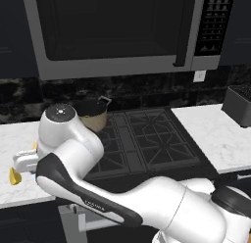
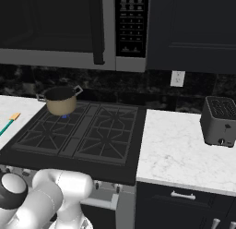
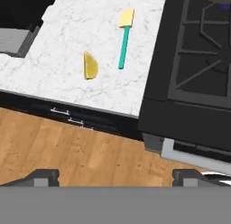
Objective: Put the squash and lemon wedge in the pot. Retrieve the spatula and lightly stir the vegetables in the pot.
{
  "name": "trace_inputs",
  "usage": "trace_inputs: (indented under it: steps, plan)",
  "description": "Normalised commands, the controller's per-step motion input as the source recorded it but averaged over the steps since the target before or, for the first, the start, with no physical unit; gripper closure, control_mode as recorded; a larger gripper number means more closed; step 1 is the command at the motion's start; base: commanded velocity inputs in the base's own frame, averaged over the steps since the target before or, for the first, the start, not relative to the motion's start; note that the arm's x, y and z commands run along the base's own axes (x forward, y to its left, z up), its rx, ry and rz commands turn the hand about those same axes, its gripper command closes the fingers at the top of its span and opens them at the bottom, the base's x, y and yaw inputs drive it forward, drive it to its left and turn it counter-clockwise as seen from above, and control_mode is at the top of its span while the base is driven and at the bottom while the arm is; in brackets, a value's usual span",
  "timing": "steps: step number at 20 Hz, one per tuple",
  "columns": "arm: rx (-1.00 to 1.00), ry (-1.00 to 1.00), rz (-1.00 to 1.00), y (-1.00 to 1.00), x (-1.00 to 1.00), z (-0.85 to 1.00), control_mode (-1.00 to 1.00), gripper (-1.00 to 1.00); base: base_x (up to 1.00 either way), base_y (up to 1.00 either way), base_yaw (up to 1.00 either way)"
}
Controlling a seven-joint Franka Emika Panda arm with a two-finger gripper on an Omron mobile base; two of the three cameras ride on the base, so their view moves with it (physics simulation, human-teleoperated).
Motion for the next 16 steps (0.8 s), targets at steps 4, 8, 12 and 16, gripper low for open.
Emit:
trace_inputs:
  steps: [4,8,12,16]
  plan:
    - [0.00,-0.15,0.23,0.10,-0.03,-0.06,-1.00,-1.00,0.00,0.00,0.00]
    - [0.00,-0.16,0.18,0.28,0.01,-0.17,-1.00,-1.00,0.00,0.00,0.00]
    - [-0.03,-0.06,0.06,0.32,0.13,-0.08,-1.00,-1.00,0.00,0.00,0.00]
    - [0.00,0.02,0.00,0.09,0.30,0.00,-1.00,-1.00,0.00,0.00,0.00]
